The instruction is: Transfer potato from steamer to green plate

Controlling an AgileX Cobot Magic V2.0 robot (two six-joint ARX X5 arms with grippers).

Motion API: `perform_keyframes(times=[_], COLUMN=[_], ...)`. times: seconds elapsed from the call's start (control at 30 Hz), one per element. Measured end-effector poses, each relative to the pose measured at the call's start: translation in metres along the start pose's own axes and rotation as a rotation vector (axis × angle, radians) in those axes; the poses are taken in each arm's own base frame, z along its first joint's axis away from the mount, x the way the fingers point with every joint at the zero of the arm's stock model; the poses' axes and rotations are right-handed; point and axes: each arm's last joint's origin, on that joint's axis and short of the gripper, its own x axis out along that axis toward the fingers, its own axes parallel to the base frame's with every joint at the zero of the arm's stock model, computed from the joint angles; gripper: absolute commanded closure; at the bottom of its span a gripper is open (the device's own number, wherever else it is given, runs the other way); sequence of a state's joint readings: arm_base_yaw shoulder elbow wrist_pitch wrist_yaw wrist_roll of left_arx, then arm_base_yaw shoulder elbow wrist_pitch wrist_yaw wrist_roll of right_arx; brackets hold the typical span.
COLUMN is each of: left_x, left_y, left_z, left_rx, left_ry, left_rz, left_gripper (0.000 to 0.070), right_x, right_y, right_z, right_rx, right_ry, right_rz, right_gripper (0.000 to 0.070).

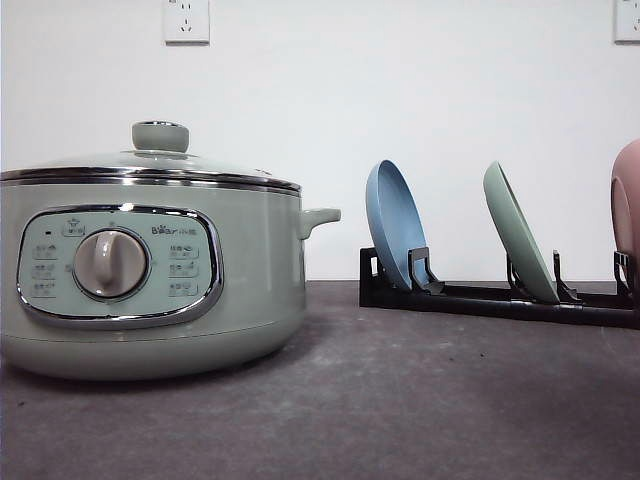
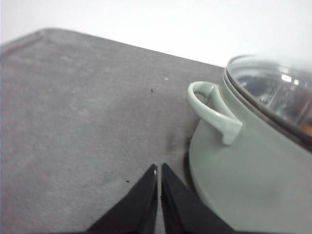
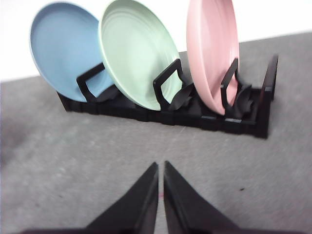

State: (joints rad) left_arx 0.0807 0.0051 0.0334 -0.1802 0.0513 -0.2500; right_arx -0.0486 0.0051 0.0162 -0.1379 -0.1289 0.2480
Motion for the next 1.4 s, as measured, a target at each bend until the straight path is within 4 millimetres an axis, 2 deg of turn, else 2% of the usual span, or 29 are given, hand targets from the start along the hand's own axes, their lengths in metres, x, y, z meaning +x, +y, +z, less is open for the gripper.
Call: perform_keyframes(times=[0.3,0.43,0.73,0.97,1.17,1.4], left_x=[-0.001,-0.005,-0.02,-0.033,-0.037,-0.036], left_y=[0.0,-0.003,-0.015,-0.031,-0.044,-0.058], left_z=[0.001,0.012,0.056,0.105,0.146,0.184], left_rx=[-0.173,-0.216,-0.224,-0.139,-0.03,0.065], left_ry=[0.004,-0.015,-0.095,-0.068,0.032,0.155], left_rz=[0.001,-0.006,-0.04,-0.107,-0.173,-0.29], left_gripper=[0.0696,0.0696,0.0696,0.0696,0.0696,0.0697], right_x=[0.0,-0.002,-0.023,-0.039,-0.04,-0.035], right_y=[0.002,0.004,0.02,0.032,0.041,0.056], right_z=[0.002,0.008,0.06,0.101,0.131,0.173], right_rx=[0.098,0.126,0.112,0.076,0.039,-0.049], right_ry=[-0.007,-0.019,-0.183,-0.24,-0.15,0.038], right_rz=[0.062,0.064,0.114,0.132,0.133,0.246], right_gripper=[0.0694,0.0695,0.0695,0.0695,0.0695,0.0695])
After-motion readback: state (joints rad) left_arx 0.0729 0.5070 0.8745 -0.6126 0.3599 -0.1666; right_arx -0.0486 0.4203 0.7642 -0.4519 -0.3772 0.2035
